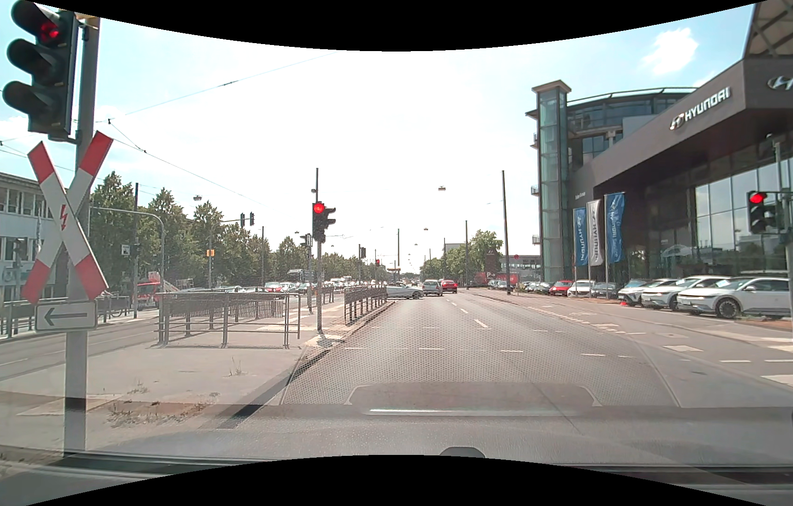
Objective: Follow the waypoints while adhering to traffic rules and regulations
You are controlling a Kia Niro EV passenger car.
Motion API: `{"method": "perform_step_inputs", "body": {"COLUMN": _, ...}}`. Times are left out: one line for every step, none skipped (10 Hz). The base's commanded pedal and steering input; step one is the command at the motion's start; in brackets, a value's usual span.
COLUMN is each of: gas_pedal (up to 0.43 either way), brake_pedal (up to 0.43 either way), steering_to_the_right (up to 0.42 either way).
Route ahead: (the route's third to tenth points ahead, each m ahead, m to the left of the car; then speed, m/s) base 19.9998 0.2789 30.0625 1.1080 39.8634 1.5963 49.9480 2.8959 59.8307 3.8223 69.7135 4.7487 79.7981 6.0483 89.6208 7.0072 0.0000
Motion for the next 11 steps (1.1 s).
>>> {"method": "perform_step_inputs", "body": {"gas_pedal": 0.0, "brake_pedal": 0.226, "steering_to_the_right": -0.007}}
{"method": "perform_step_inputs", "body": {"gas_pedal": 0.0, "brake_pedal": 0.22, "steering_to_the_right": -0.007}}
{"method": "perform_step_inputs", "body": {"gas_pedal": 0.0, "brake_pedal": 0.22, "steering_to_the_right": -0.007}}
{"method": "perform_step_inputs", "body": {"gas_pedal": 0.0, "brake_pedal": 0.22, "steering_to_the_right": -0.007}}
{"method": "perform_step_inputs", "body": {"gas_pedal": 0.0, "brake_pedal": 0.226, "steering_to_the_right": -0.007}}
{"method": "perform_step_inputs", "body": {"gas_pedal": 0.0, "brake_pedal": 0.22, "steering_to_the_right": -0.007}}
{"method": "perform_step_inputs", "body": {"gas_pedal": 0.0, "brake_pedal": 0.22, "steering_to_the_right": -0.007}}
{"method": "perform_step_inputs", "body": {"gas_pedal": 0.0, "brake_pedal": 0.22, "steering_to_the_right": -0.007}}
{"method": "perform_step_inputs", "body": {"gas_pedal": 0.0, "brake_pedal": 0.22, "steering_to_the_right": -0.006}}
{"method": "perform_step_inputs", "body": {"gas_pedal": 0.0, "brake_pedal": 0.22, "steering_to_the_right": -0.007}}
{"method": "perform_step_inputs", "body": {"gas_pedal": 0.0, "brake_pedal": 0.22, "steering_to_the_right": -0.007}}
